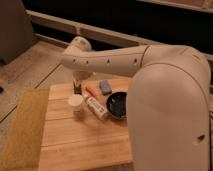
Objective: Place the pepper on the white sponge
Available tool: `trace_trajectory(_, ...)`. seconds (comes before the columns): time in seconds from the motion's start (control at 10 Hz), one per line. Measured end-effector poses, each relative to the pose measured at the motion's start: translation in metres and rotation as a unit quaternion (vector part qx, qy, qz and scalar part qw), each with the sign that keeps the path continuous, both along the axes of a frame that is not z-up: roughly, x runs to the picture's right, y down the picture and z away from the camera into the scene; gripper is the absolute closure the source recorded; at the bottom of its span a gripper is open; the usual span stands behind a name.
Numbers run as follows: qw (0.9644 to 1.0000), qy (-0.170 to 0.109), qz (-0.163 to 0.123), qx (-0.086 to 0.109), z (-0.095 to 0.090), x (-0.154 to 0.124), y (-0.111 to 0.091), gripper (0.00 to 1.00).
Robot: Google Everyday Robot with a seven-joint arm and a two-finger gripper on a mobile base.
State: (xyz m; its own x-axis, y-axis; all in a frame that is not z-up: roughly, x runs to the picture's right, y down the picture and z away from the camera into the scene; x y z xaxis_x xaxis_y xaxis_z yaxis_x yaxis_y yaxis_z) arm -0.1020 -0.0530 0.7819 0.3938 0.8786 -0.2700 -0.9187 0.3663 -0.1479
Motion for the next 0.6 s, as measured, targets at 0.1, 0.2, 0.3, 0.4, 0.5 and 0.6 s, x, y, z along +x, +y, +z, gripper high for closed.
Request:
trace_trajectory(0.1,1.0,-0.009,0.001,0.003,0.009,0.002,-0.005,0.35)
trace_trajectory(0.2,0.9997,-0.022,-0.001,-0.001,0.025,0.005,-0.005,0.35)
trace_trajectory(0.3,0.9994,-0.033,-0.002,-0.008,0.038,0.005,-0.003,0.35)
trace_trajectory(0.4,0.9989,-0.043,-0.003,-0.017,0.051,0.005,0.002,0.35)
trace_trajectory(0.5,0.9983,-0.051,-0.006,-0.029,0.065,0.007,0.008,0.35)
trace_trajectory(0.6,0.9978,-0.054,-0.012,-0.037,0.075,0.008,0.012,0.35)
